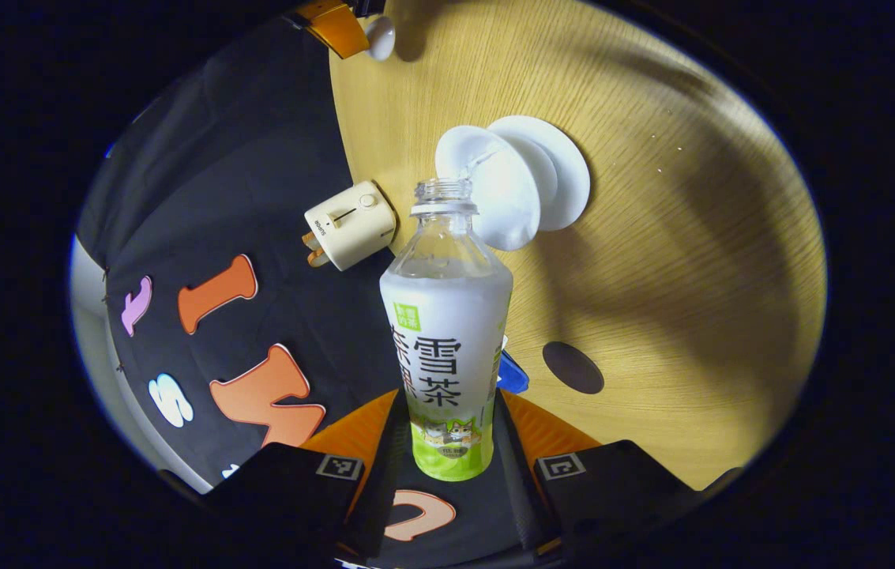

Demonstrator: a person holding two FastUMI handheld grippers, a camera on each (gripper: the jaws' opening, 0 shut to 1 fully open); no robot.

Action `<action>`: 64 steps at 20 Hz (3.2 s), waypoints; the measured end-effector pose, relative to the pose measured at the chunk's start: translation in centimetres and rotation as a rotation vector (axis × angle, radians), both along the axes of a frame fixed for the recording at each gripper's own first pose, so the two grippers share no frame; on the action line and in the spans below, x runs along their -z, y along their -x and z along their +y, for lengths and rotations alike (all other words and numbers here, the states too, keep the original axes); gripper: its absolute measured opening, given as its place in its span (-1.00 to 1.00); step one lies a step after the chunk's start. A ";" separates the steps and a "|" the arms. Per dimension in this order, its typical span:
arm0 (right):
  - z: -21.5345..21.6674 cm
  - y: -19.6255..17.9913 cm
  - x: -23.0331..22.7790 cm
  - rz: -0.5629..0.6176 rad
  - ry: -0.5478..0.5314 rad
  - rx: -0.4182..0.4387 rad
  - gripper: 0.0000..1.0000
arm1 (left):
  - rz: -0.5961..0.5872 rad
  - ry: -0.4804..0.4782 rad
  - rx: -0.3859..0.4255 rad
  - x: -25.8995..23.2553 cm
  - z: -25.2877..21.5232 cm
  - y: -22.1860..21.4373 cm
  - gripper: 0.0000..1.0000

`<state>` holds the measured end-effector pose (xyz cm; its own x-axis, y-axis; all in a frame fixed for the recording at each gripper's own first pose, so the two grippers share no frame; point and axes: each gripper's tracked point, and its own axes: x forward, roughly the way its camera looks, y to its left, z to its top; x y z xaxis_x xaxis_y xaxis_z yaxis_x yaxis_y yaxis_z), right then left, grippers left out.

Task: Open the teacup lid with one hand, grasp the water bottle and pour water into the teacup with the other hand; after pouring, place the water bottle on the coaster and then close the teacup lid.

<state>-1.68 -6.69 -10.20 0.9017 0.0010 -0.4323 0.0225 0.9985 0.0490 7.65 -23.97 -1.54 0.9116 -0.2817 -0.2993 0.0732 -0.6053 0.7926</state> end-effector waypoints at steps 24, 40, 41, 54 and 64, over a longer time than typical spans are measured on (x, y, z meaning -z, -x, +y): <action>1.5 0.4 0.0 0.015 -0.002 -0.021 -0.58 | 0.378 0.777 -0.281 4.0 1.4 -0.9 0.31; 4.2 -0.3 -2.0 -0.009 0.027 -0.062 -0.58 | 0.721 1.733 -0.506 1.3 7.0 -7.1 0.22; 4.2 -0.3 -2.1 -0.009 0.031 -0.062 -0.59 | 0.738 1.767 -0.517 1.3 7.6 -7.4 0.22; 3.9 -1.4 -1.8 0.011 0.046 -0.046 -0.58 | 0.766 1.916 -0.580 4.5 9.5 -11.9 0.28; 4.4 -1.7 -1.6 0.020 0.048 -0.056 -0.58 | 0.769 1.924 -0.589 4.9 9.6 -11.7 0.41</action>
